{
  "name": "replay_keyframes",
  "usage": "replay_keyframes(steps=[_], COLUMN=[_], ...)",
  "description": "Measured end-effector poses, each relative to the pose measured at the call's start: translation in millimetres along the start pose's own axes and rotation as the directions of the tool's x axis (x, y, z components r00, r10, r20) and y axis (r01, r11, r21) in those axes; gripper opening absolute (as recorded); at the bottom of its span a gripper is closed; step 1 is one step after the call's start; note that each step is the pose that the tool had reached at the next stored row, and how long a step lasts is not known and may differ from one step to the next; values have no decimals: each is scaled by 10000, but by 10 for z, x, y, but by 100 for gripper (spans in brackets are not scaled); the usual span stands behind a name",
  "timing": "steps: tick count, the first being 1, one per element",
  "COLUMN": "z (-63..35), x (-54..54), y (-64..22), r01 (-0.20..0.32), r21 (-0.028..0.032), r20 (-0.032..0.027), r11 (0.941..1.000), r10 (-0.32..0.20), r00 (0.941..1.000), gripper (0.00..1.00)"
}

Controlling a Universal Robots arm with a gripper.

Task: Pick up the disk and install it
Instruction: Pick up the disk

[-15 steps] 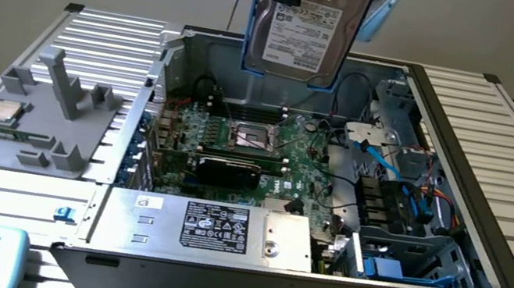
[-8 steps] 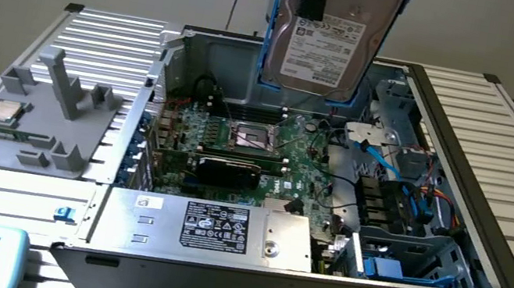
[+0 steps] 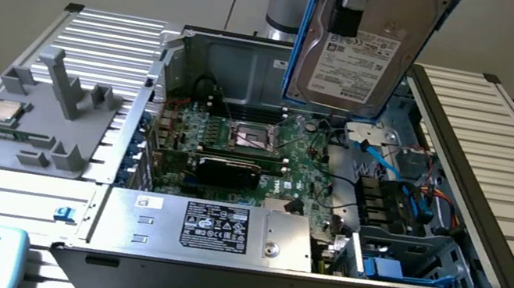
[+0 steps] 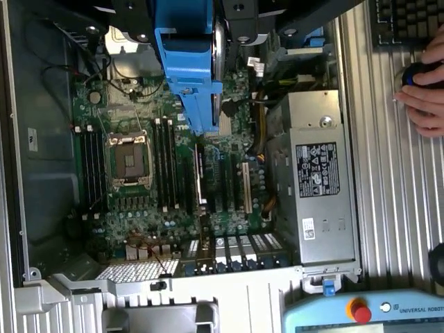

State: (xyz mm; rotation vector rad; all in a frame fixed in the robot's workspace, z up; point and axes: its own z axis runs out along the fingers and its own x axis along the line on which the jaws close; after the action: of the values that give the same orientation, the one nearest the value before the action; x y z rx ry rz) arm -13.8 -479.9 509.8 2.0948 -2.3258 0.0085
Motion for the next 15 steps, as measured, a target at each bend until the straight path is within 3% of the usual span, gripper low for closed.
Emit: replay_keyframes(steps=[8,15], z=[1,2], x=[243,389], y=[-224,-484], r01=[0,1], r21=[0,-1], r20=[5,5], r11=[10000,10000], r10=[0,-1], r00=[10000,10000], gripper=[37,37])
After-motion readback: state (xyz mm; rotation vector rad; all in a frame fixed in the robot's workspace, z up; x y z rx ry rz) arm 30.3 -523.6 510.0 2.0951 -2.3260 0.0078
